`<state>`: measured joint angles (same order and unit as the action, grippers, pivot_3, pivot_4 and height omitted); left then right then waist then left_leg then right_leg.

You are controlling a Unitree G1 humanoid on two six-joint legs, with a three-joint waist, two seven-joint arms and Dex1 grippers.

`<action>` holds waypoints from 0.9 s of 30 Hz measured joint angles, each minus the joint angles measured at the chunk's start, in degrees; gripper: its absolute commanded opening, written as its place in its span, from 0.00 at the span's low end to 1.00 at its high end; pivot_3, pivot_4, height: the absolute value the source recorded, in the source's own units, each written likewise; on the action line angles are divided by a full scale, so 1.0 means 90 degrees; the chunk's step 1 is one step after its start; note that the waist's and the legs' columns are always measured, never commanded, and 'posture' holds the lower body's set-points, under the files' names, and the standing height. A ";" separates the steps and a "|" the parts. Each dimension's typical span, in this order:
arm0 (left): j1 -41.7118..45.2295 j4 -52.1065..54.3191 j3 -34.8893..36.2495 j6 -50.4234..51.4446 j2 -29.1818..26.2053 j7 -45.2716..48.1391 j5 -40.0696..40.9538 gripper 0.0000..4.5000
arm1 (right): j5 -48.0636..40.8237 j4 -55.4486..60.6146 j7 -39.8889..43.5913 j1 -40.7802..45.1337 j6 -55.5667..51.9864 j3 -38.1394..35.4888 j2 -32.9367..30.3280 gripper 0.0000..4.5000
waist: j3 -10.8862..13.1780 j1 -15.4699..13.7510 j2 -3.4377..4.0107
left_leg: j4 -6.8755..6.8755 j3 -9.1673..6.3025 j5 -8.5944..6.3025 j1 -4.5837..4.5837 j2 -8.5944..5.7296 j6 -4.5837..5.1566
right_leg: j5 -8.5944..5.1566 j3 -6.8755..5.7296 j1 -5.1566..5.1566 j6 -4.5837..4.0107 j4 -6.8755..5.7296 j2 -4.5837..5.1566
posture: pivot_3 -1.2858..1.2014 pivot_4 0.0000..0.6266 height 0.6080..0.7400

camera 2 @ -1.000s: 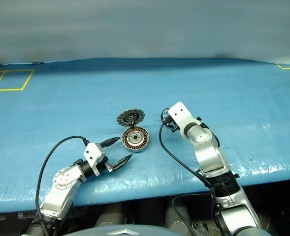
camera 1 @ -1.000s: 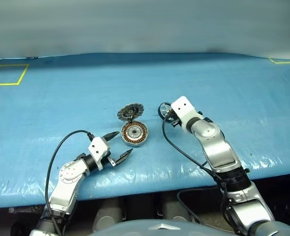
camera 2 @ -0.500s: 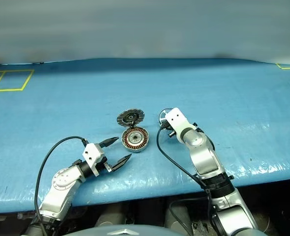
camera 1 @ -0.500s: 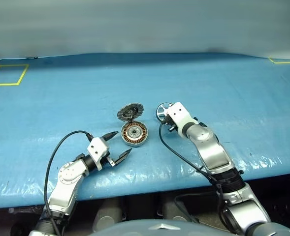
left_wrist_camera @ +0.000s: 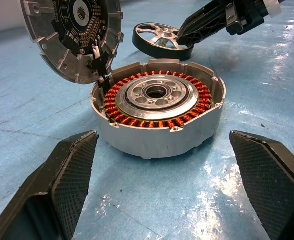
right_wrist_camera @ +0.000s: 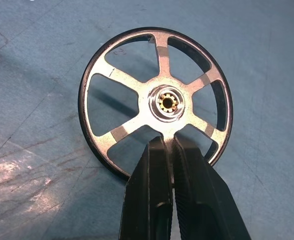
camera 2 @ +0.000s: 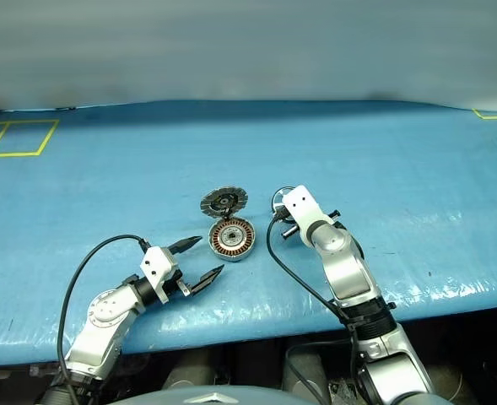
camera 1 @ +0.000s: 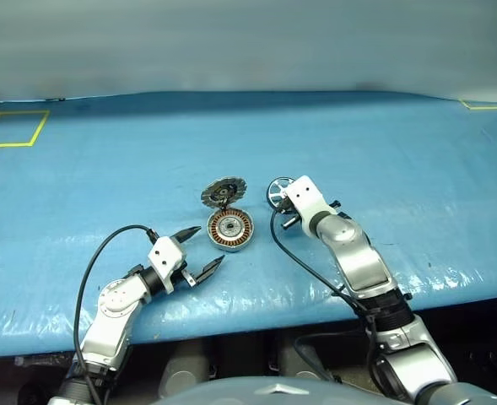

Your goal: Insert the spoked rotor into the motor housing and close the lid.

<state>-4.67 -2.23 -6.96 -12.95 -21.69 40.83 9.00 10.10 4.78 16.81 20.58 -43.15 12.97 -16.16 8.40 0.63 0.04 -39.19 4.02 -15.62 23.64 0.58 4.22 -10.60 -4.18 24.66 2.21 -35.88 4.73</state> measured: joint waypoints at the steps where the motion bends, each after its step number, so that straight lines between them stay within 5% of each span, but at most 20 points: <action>1: 0.0000 0.0000 0.0000 0.0000 -0.0001 0.0001 0.0000 1.00 | -0.0010 0.0004 -0.0013 -0.0006 -0.0002 -0.0010 0.0015 0.00 | 0.0000 0.0000 0.0000 | 0.0000 0.0000 0.0000 0.0000 0.0000 0.0000 | 0.0000 0.0000 0.0000 0.0000 0.0000 0.0000 | 0.52 0.24 1.00; 13: 0.0058 0.0000 -0.0004 -0.0005 -0.0053 0.0056 0.0007 1.00 | -0.0798 0.1675 -0.0431 -0.0973 0.0039 -0.1010 0.0986 0.00 | 0.0001 -0.0010 0.0001 | 0.0002 -0.0002 0.0001 0.0004 0.0001 -0.0002 | 0.0000 0.0004 0.0003 0.0002 -0.0001 -0.0005 | 0.52 0.24 1.00; 21: 0.0203 -0.0174 -0.0005 -0.0003 -0.0095 0.0226 0.0046 1.00 | -0.2565 0.2769 0.0671 -0.1760 -0.0371 -0.1683 0.0778 0.00 | 0.0001 0.0005 0.0002 | -0.0002 -0.0002 0.0000 -0.0004 0.0005 -0.0001 | 0.0000 0.0007 0.0001 0.0003 -0.0001 -0.0005 | 0.52 0.24 1.00; 27: 0.0319 -0.0331 -0.0005 -0.0003 -0.0091 0.0352 0.0110 1.00 | -0.3245 0.2787 0.1028 -0.1969 -0.0676 -0.1437 0.0630 0.00 | 0.0001 0.0001 0.0002 | -0.0001 -0.0002 -0.0001 0.0001 0.0007 0.0000 | -0.0001 0.0009 0.0005 -0.0004 -0.0001 -0.0006 | 0.52 0.24 1.00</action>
<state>-1.80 -5.20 -7.01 -12.98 -22.51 44.00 9.99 -19.11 29.86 26.07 2.86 -49.24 0.04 -10.50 8.41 0.64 0.05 -39.20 4.00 -15.63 23.65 0.64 4.23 -10.61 -4.10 24.71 2.18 -35.89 4.67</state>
